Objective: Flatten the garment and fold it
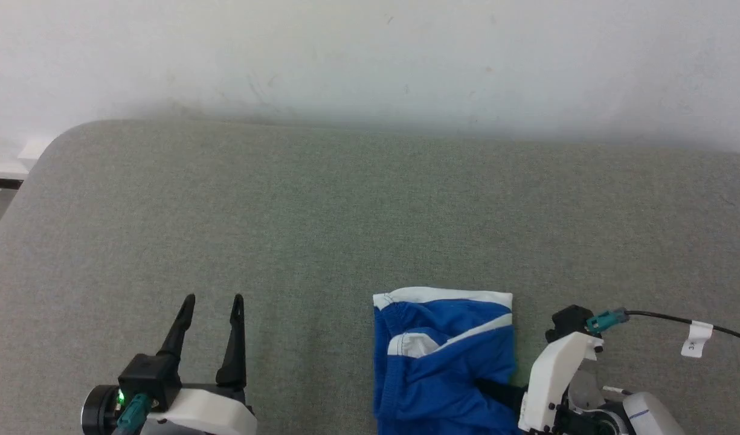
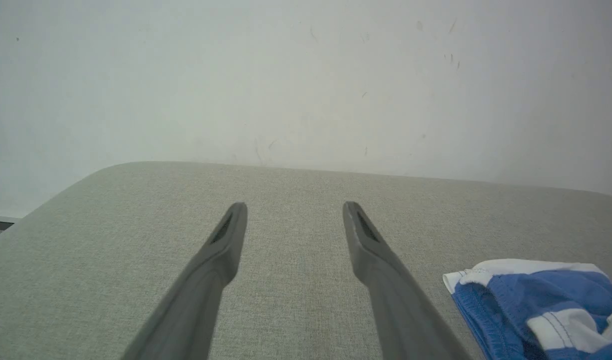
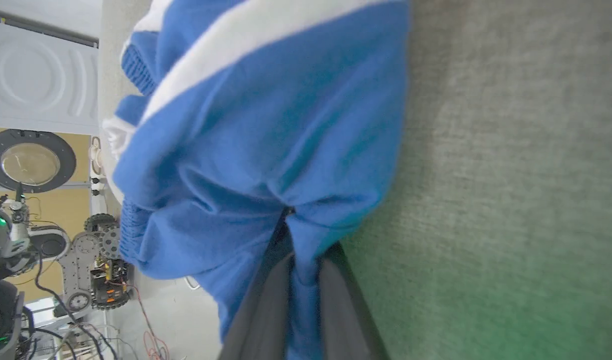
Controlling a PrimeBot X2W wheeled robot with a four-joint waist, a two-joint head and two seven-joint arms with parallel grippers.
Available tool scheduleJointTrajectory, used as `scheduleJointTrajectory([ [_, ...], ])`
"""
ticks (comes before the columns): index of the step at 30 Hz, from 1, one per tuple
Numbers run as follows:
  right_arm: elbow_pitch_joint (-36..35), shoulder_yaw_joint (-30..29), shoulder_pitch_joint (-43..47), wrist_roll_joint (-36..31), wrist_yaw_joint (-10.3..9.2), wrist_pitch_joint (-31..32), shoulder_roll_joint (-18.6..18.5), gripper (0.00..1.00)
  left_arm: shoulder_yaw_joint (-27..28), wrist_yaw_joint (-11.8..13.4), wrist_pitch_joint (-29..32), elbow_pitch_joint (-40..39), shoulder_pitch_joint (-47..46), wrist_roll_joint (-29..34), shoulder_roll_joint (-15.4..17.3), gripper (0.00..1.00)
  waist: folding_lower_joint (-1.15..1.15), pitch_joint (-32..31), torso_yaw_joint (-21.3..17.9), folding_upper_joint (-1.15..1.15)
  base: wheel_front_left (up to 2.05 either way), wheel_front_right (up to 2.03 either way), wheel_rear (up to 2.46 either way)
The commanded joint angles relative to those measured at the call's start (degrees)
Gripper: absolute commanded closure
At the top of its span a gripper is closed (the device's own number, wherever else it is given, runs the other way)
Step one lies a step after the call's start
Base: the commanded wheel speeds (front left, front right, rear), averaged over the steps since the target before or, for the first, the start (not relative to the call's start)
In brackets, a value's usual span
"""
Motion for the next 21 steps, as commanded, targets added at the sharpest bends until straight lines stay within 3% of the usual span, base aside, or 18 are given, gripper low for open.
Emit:
scheduleJointTrajectory([
  [1,-1.3,1.4,-1.0,-2.1,-0.05,-1.4,-1.5,1.00,0.2,0.5,-0.3,-0.2,-0.1,1.0,-0.2,0.00,0.00,-0.4,-0.7,0.00,0.00,0.00,0.00],
  [6,-5.1,5.0,-1.4,-7.8,-0.05,-3.3,-5.6,1.00,0.4,1.1,-0.3,-0.3,0.6,1.7,0.0,0.00,0.00,-1.1,-2.7,0.00,0.00,0.00,0.00],
  [13,-10.3,10.1,-1.7,-18.3,-0.05,-1.5,-16.8,1.00,0.7,1.7,-0.3,-1.6,0.9,2.2,-0.2,0.00,0.00,-0.1,-8.8,0.00,0.00,0.00,0.00],
  [21,-8.7,8.5,-5.9,-23.3,-0.05,-2.3,-27.5,1.00,-0.3,1.3,-0.3,-3.8,-2.6,3.2,-0.3,0.00,0.00,7.1,-16.3,0.00,0.00,0.00,0.00],
])
